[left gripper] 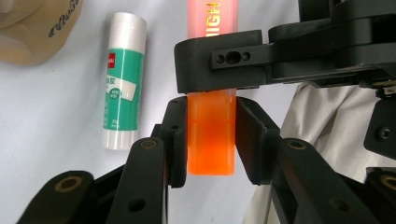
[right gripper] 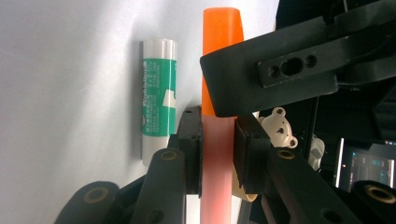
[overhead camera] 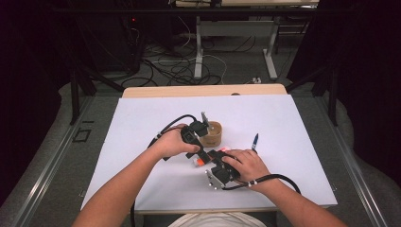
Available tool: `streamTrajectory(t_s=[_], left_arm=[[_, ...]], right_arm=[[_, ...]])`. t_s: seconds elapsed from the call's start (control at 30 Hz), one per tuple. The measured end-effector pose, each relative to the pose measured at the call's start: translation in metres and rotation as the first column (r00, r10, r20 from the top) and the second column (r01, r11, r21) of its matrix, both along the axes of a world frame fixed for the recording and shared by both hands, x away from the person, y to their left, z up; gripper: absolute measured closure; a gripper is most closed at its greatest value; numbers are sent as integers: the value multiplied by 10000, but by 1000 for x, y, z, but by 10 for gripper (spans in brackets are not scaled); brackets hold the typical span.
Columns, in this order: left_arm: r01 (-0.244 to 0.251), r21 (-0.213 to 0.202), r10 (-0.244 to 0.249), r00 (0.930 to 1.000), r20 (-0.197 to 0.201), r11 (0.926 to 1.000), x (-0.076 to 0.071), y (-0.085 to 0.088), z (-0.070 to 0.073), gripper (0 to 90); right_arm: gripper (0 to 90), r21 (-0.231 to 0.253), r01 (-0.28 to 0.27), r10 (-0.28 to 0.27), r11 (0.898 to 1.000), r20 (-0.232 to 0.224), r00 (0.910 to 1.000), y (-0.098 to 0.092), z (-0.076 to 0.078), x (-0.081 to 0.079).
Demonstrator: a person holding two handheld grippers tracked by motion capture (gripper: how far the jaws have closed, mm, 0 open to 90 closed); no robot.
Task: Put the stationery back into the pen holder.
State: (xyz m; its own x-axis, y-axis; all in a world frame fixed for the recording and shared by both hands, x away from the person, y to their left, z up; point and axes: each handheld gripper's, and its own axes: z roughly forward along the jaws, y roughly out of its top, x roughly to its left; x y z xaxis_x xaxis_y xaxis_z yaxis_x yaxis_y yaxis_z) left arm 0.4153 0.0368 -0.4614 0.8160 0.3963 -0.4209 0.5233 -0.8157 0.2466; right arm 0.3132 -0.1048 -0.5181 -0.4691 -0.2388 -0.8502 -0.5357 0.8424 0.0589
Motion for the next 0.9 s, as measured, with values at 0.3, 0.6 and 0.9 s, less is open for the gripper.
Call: streamTrajectory(t_s=[0.3, 0.6, 0.9], left_arm=[[-413, -573, 424, 9989, 181, 9975, 1, 10, 2, 602], [-956, -1351, 1052, 9923, 652, 9862, 0, 31, 5, 521], [-1212, -1524, 1383, 9846, 1071, 9809, 1, 49, 3, 516]], right_arm=[[768, 348, 128, -130, 9993, 63, 9999, -2, 0, 2], [769, 350, 552, -545, 9979, -208, 9983, -7, 4, 7], [769, 726, 597, -579, 9956, -269, 9980, -9, 4, 10]])
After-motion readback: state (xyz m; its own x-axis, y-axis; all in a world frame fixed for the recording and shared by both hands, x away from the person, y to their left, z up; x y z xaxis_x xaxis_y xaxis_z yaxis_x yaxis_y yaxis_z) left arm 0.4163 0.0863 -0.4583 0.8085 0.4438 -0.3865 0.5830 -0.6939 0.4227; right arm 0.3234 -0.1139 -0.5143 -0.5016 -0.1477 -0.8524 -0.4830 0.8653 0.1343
